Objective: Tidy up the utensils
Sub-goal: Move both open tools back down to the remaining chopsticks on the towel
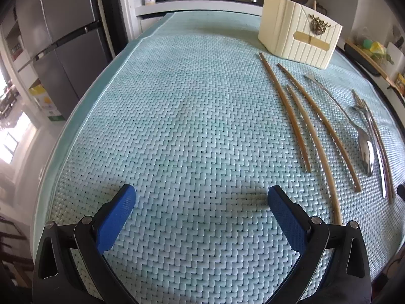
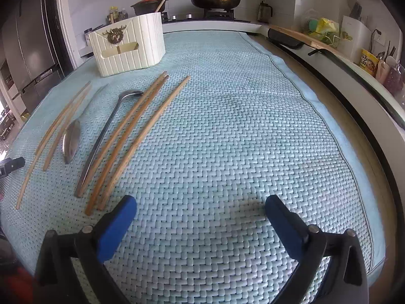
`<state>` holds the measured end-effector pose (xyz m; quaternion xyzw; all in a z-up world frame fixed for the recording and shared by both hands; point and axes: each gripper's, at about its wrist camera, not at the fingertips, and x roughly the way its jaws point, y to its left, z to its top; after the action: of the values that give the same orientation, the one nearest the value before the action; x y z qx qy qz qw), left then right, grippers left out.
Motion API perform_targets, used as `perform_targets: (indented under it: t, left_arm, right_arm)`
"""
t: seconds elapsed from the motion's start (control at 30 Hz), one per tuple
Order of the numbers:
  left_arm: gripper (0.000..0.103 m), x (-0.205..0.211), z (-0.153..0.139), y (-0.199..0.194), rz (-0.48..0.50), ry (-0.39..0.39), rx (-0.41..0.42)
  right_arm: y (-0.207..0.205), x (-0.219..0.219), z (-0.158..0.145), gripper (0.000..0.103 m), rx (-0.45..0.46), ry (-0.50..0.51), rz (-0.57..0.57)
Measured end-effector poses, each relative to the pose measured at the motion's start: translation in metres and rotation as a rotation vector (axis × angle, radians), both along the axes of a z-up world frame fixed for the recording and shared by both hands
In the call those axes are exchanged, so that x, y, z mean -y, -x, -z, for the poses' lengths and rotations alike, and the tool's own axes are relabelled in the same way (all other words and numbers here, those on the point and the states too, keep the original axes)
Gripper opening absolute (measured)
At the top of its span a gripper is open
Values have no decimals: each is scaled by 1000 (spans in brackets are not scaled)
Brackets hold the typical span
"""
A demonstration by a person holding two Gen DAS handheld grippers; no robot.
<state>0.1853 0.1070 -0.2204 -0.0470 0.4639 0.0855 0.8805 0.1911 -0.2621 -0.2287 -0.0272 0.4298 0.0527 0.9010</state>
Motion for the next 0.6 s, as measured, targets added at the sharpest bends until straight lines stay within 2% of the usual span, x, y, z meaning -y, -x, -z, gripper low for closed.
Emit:
perform_targets:
  t: [0.13,0.2,0.4,0.5,0.6]
  left_arm:
    - [103,-3,0,1,-1,2,8]
    - [103,-3,0,3,-8,0,16]
    - [103,-6,-2,8,1,0,23]
    - [103,-5,-4,10,35,4,24]
    - [103,-6,-10,15,38,9,60]
  right_arm:
    - [0,4,1,103,26,-20,0]
    - [-3,2,2,103,2,36,19]
    - [-9,5,0,103,-22,30,55]
    - [-12,10,-4,103,-16,7,67]
    - [-17,19,-11,102,-4,-39,105]
